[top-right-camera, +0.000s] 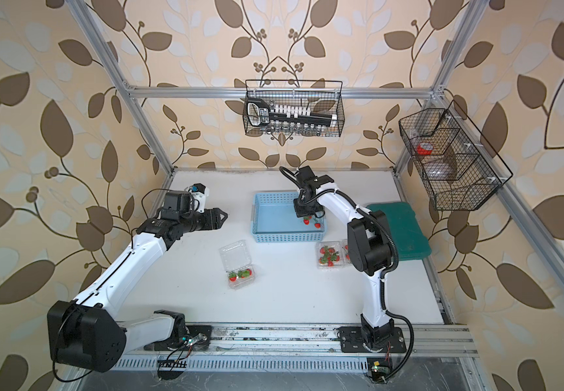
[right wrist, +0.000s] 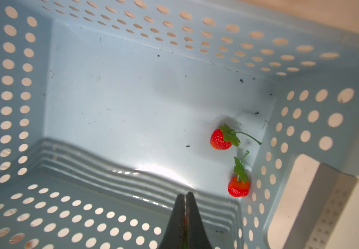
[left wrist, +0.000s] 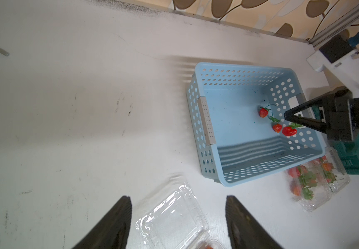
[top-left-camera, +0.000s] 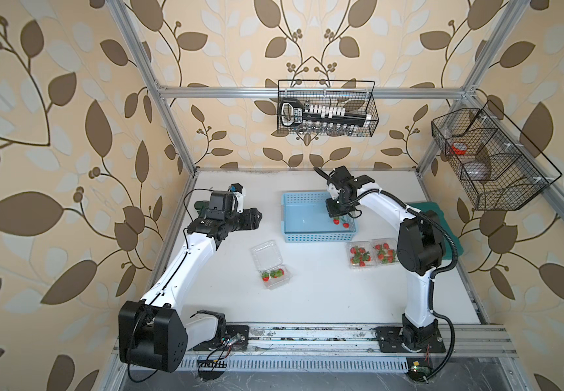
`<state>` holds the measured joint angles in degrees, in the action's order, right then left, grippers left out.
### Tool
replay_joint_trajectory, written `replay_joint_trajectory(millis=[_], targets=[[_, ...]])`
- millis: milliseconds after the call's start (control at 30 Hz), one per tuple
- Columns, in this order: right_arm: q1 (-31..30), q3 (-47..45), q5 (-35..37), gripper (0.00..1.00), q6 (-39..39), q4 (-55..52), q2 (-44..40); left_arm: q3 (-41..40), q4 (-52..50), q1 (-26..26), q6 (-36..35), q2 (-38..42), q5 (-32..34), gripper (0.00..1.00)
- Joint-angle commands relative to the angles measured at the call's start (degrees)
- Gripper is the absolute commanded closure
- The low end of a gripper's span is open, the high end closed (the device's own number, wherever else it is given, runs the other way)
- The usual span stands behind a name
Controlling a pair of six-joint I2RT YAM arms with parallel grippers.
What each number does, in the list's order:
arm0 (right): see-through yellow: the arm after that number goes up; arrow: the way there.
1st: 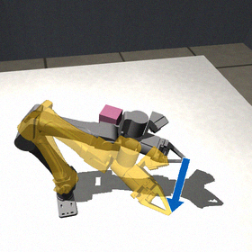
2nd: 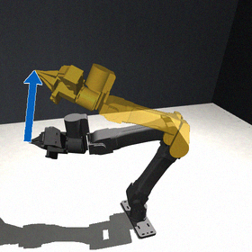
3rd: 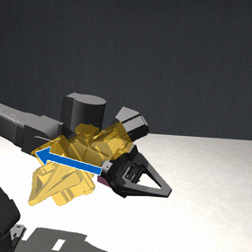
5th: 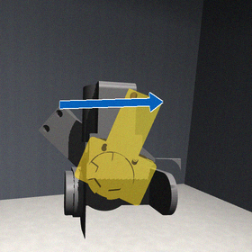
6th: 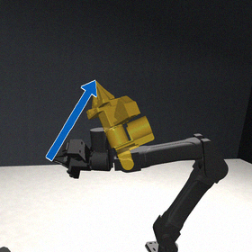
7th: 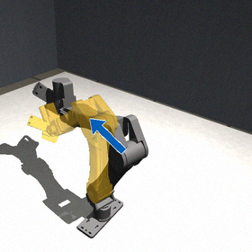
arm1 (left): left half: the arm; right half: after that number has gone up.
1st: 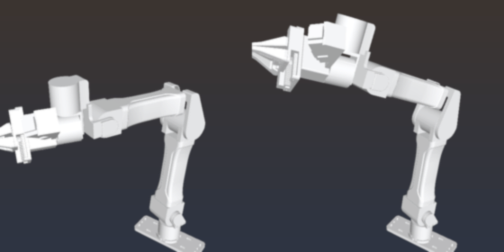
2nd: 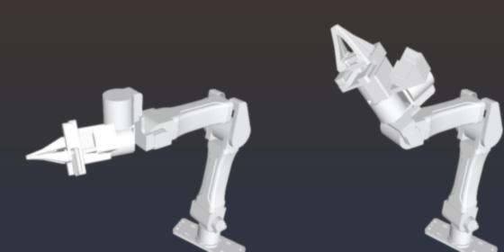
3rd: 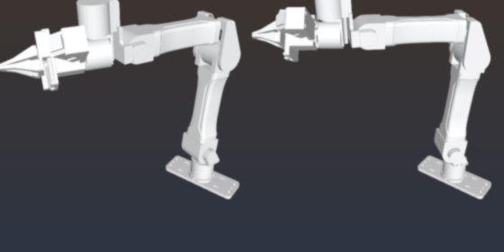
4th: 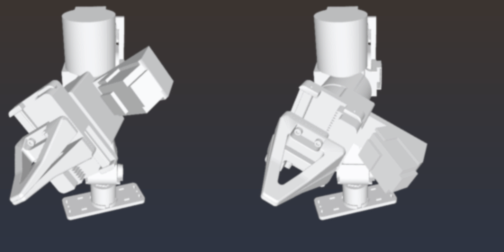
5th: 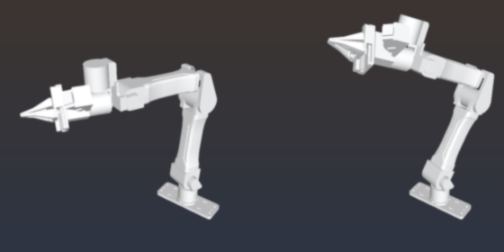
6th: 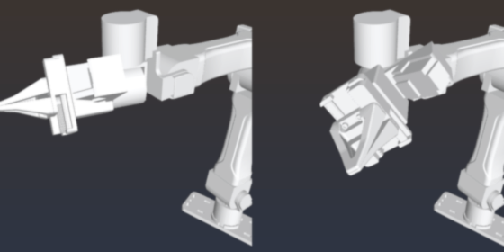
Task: Pack strawberries into containers
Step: Pick up the strawberry from the basket, then place the strawberry in the packing box.
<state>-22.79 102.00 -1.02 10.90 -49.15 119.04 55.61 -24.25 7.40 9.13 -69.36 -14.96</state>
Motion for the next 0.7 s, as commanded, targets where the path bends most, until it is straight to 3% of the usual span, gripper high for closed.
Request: replay_joint_trajectory(millis=[0, 133, 333, 500, 667], targets=[[0.2, 4.3, -3.5, 1.00, 0.3, 1.7, 3.5, 1.1, 0.3, -0.5, -0.6, 1.0, -1.2, 0.30], [0.0, 5.0, -4.7, 1.00, 1.1, 3.1, 3.3, 1.1, 0.2, -0.4, -0.8, 0.9, -1.0, 0.29], [-2.5, 0.8, -7.8, 1.00, -0.2, 4.9, -4.6, 1.3, 0.5, -0.5, -0.6, 0.4, -1.3, 0.29], [-10.0, -10.1, -12.4, 1.00, 1.5, 10.9, -15.6, 1.2, 0.6, -0.4, -0.6, 0.6, -1.1, 0.29], [-20.7, -20.6, -14.9, 1.00, 5.6, 18.1, -20.5, 1.3, 0.4, -0.4, -0.7, 0.5, -0.7, 0.30]])
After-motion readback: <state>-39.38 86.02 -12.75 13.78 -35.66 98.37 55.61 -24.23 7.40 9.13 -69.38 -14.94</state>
